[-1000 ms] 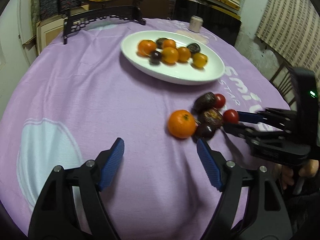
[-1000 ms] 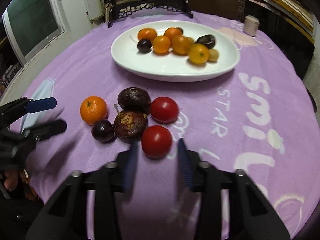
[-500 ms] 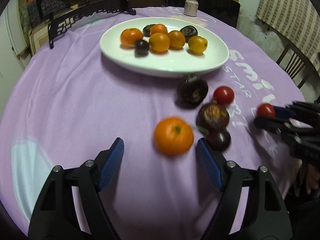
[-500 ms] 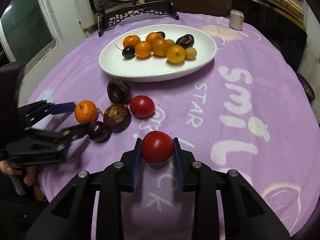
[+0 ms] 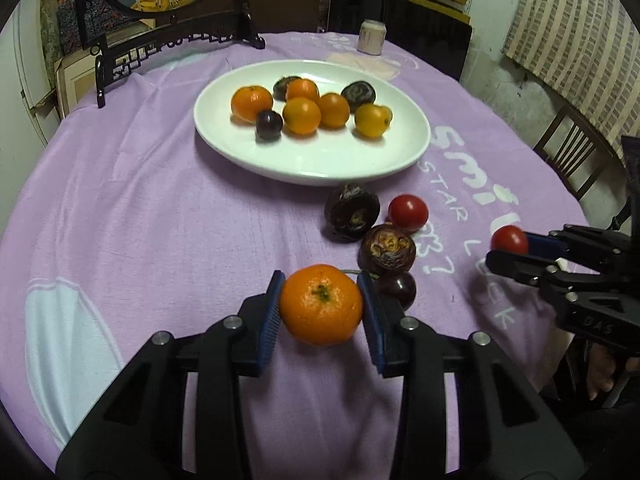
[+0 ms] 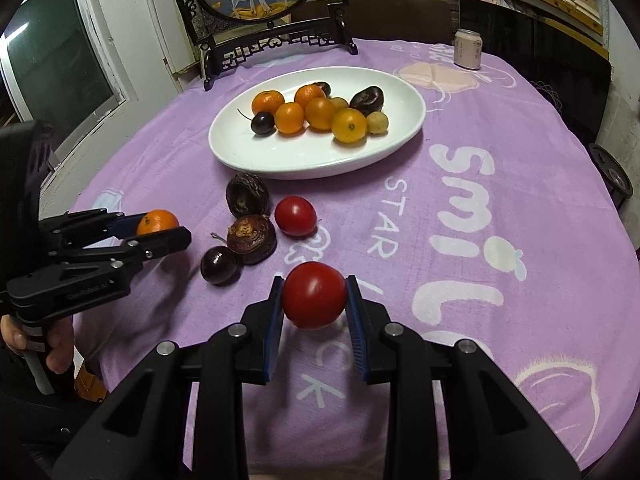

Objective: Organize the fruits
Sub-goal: 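Place an orange with the left tool while the right places a red tomato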

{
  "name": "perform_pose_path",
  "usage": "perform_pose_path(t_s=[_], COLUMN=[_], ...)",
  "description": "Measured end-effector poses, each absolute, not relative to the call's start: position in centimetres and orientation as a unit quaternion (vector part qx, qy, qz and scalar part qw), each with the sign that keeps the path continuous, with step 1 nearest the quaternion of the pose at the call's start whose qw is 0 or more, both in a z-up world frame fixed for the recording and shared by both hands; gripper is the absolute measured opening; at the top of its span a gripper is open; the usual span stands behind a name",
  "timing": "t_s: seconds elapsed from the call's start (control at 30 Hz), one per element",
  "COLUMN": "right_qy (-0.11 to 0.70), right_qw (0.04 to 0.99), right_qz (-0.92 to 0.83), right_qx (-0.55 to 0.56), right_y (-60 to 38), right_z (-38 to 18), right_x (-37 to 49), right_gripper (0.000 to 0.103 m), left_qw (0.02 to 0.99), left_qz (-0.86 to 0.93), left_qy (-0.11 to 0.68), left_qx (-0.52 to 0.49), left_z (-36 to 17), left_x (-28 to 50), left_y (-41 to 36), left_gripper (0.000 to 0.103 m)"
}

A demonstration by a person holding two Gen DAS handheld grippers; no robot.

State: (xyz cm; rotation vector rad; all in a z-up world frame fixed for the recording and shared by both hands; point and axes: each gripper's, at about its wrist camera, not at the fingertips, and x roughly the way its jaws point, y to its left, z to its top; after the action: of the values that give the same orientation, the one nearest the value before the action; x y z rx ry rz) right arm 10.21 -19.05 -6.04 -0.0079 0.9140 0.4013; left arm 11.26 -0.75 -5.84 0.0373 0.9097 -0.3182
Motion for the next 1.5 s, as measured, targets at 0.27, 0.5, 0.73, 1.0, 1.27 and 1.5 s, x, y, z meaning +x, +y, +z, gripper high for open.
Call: perform_pose_path(t_s=[0.27, 0.5, 0.73, 1.0, 1.27, 1.5], right_qy=[0.444, 0.432, 0.389, 0.401, 0.409, 0.404], right_qw=[0.873, 0.876, 0.898, 0.897, 0.893, 0.9], right_qz=[0.203, 0.214, 0.203, 0.179, 0.183, 0.16], right_qx=[-0.011, -0.02, -0.045, -0.04, -0.036, -0.037], right_y=[-17.9, -16.5, -14.4, -14.1, -13.9, -14.1], right_z=[-6.0, -4.6, -0.6, -2.7, -3.1, -3.6], right_x=[11.2, 13.8, 21.4, 28.8, 29.2, 29.4], right_gripper=[0.03, 0.03, 0.03, 0.03, 0.03, 0.054], left_qw=[0.887, 0.892, 0.907, 0.896, 0.897, 0.899], left_qz=[-0.155, -0.156, -0.121, -0.098, -0.1, -0.098], left_qy=[0.435, 0.424, 0.403, 0.432, 0.43, 0.427], left_qx=[0.014, 0.01, 0.009, -0.031, -0.023, -0.021], left_z=[-5.2, -3.6, 0.6, -1.3, -1.5, -1.6], left_x=[11.7, 13.5, 22.8, 31.6, 31.3, 31.0], left_y=[-0.5, -0.1, -0.7, -1.3, -1.8, -1.8], left_gripper=[0.037, 0.037, 0.038, 0.038, 0.038, 0.041])
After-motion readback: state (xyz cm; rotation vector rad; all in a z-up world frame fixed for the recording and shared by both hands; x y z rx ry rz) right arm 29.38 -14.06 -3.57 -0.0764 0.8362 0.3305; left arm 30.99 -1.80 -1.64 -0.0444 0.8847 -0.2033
